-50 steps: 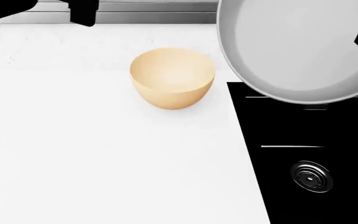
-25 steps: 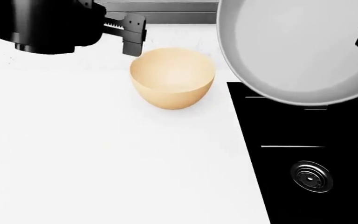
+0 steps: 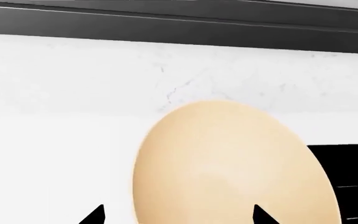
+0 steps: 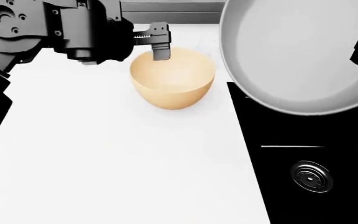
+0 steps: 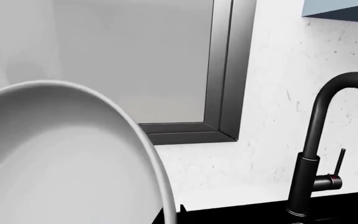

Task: Stack the bowls in the sink.

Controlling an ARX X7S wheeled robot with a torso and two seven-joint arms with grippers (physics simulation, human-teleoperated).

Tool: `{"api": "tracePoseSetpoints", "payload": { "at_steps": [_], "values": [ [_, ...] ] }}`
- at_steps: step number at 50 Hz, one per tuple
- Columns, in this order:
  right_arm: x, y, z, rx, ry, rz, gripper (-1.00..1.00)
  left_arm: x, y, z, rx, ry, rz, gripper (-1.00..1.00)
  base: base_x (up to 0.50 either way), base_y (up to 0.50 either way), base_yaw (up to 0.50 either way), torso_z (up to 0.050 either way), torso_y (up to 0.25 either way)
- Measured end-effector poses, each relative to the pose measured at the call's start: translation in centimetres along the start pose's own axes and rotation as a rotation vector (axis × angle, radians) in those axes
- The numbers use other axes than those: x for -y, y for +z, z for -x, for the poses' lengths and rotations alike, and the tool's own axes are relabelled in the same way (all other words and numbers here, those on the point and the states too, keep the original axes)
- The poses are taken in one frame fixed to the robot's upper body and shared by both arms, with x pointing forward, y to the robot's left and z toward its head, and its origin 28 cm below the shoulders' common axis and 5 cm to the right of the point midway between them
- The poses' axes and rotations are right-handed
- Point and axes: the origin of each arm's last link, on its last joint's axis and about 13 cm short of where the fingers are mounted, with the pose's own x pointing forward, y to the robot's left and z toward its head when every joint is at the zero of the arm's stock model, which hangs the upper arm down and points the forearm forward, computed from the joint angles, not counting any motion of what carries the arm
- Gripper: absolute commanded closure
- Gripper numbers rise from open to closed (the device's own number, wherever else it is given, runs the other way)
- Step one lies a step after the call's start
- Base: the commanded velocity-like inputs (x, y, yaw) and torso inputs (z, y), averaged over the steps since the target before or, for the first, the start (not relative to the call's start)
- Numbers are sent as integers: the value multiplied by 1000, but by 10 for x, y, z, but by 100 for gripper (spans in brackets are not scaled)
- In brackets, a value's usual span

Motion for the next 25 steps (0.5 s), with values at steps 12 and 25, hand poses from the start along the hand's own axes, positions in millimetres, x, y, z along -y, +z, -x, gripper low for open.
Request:
{"api": "tracePoseSetpoints", "payload": {
  "at_steps": [12, 25],
  "values": [
    [2, -7, -1, -13, 0, -7, 100, 9, 2, -17, -28, 39, 93, -100, 0, 0, 0, 0, 0],
    [2, -12, -2, -22, 5, -12, 100, 11, -2, -35, -36, 153, 93, -100, 0, 0, 0, 0, 1]
  ]
}}
